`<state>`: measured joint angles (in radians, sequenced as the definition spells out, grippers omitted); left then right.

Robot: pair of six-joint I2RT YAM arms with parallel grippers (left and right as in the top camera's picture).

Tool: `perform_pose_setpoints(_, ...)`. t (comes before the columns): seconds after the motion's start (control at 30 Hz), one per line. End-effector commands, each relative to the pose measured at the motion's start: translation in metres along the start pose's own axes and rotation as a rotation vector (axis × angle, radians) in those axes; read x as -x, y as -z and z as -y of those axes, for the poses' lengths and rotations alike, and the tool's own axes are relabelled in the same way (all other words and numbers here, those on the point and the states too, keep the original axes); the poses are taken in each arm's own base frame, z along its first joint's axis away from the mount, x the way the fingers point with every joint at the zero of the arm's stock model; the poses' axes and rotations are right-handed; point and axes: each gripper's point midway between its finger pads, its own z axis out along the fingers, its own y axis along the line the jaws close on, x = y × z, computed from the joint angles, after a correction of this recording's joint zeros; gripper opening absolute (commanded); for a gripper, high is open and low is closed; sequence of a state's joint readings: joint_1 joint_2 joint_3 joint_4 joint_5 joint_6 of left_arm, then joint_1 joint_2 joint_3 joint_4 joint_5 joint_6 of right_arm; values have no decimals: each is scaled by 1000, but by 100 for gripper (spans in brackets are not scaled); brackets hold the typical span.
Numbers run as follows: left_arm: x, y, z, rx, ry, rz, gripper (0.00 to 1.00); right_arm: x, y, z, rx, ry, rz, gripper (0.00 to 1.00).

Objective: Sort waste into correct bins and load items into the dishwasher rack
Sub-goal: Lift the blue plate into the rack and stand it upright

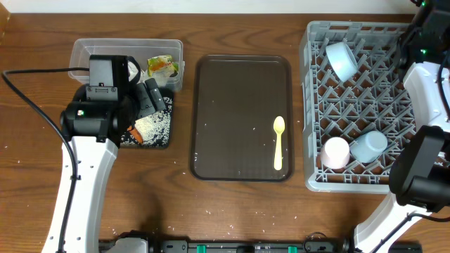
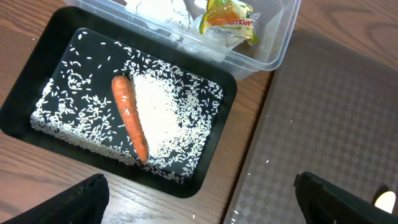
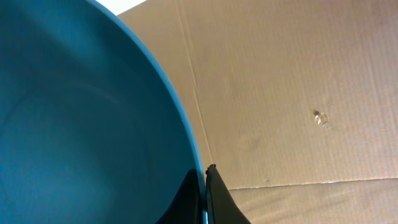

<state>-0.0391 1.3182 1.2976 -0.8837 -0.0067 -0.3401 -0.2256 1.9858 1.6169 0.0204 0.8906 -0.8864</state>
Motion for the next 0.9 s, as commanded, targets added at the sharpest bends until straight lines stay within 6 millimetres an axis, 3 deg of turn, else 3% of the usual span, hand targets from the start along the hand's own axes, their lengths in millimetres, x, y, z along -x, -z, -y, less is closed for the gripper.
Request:
perform_pose_setpoints(0.0,-2,-3,-3,12,-2,-8,98,4,-5,-24,43,41,14,2)
perform_pose_setpoints(0.2,-2,-3,-3,12,-2,-8,98,17,6,-27,39,20,51,1)
perform_pose_setpoints(0.4,-2,-3,-3,12,-2,-8,98,40,31,-43,63,38,107,2)
perform_pose_setpoints(0.7,-2,-3,-3,12,-2,-8,98,50,64,-76,145,87,130,23)
perform_pose_setpoints(0.87,-2,-3,-3,12,-2,-8,98,50,64,-76,143,54,126,51)
